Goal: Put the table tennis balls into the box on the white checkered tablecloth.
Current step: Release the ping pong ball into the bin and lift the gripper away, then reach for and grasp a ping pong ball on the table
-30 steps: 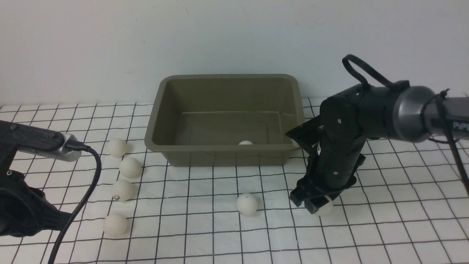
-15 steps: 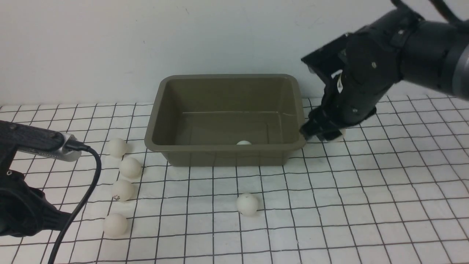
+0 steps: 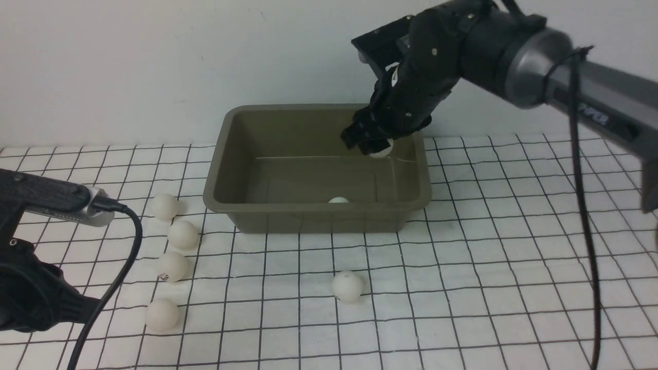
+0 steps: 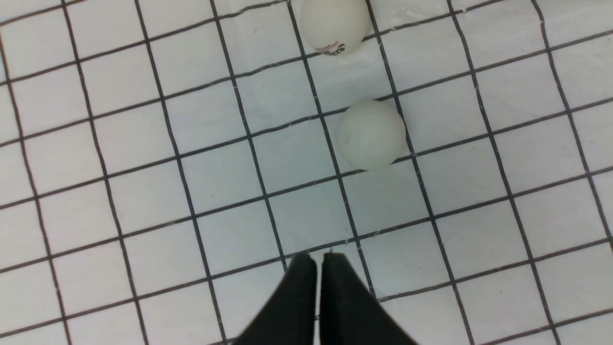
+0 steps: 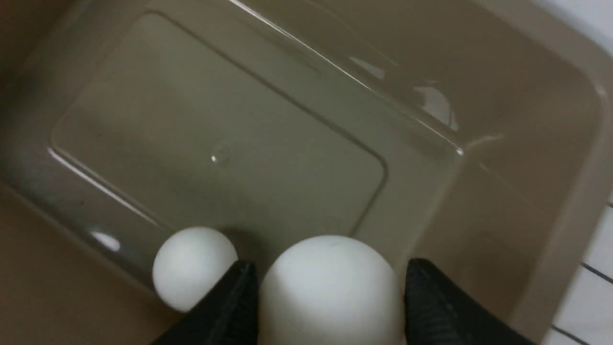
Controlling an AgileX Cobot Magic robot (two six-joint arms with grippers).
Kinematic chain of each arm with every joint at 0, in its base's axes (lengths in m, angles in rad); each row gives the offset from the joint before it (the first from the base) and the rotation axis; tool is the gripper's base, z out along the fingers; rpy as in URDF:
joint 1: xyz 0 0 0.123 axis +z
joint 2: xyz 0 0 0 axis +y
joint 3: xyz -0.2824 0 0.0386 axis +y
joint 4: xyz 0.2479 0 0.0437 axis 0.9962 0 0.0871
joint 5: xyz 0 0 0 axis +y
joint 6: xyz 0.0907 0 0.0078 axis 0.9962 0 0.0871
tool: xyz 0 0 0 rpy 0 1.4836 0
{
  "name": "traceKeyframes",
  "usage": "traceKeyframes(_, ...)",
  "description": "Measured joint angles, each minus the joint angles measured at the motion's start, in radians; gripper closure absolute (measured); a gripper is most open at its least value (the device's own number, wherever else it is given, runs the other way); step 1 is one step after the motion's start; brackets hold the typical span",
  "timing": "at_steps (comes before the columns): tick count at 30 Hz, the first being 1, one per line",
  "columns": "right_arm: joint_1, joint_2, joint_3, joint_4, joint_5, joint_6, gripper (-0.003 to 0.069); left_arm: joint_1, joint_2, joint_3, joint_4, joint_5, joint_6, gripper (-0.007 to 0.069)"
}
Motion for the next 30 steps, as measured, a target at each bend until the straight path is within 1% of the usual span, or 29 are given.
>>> traceKeyframes(8,0.000,0.133,-0.131,0.005,0.026,-0.039,0.0297,0.000,0.000,0.000,0.000,0.000,0.000,0.0628)
traceKeyframes(11,0.000,0.139,-0.142,0.005,0.026,-0.039,0.0273,0.000,0.000,0.000,0.000,0.000,0.000,0.0628)
traceKeyframes(14,0.000,0.139,-0.147,0.007,0.035,-0.039,0.0205,0.000,0.000,0.000,0.000,0.000,0.000,0.0628)
traceKeyframes(15,0.000,0.139,-0.147,0.007,0.035,-0.039,0.0205,0.000,0.000,0.000,0.000,0.000,0.000,0.0628)
traceKeyframes(19,0.000,0.105,-0.147,0.035,0.090,-0.039,0.0192,0.000,0.000,0.000,0.000,0.000,0.000,0.0628)
traceKeyframes(22,0.000,0.049,-0.148,0.061,0.193,-0.042,0.0190,0.000,0.000,0.000,0.000,0.000,0.000,0.0628)
traceKeyframes(24,0.000,0.016,-0.148,0.078,0.231,-0.046,0.0189,0.000,0.000,0.000,0.000,0.000,0.000,0.0628)
traceKeyframes(26,0.000,-0.003,-0.148,0.089,0.239,-0.046,0.0189,0.000,0.000,0.000,0.000,0.000,0.000,0.0628)
traceKeyframes(27,0.000,-0.026,-0.139,0.122,0.243,-0.039,0.0189,0.000,0.000,0.000,0.000,0.000,0.000,0.0628)
traceKeyframes(30,0.010,-0.044,-0.114,0.163,0.244,-0.033,0.0189,0.000,0.000,0.000,0.000,0.000,0.001,0.0628)
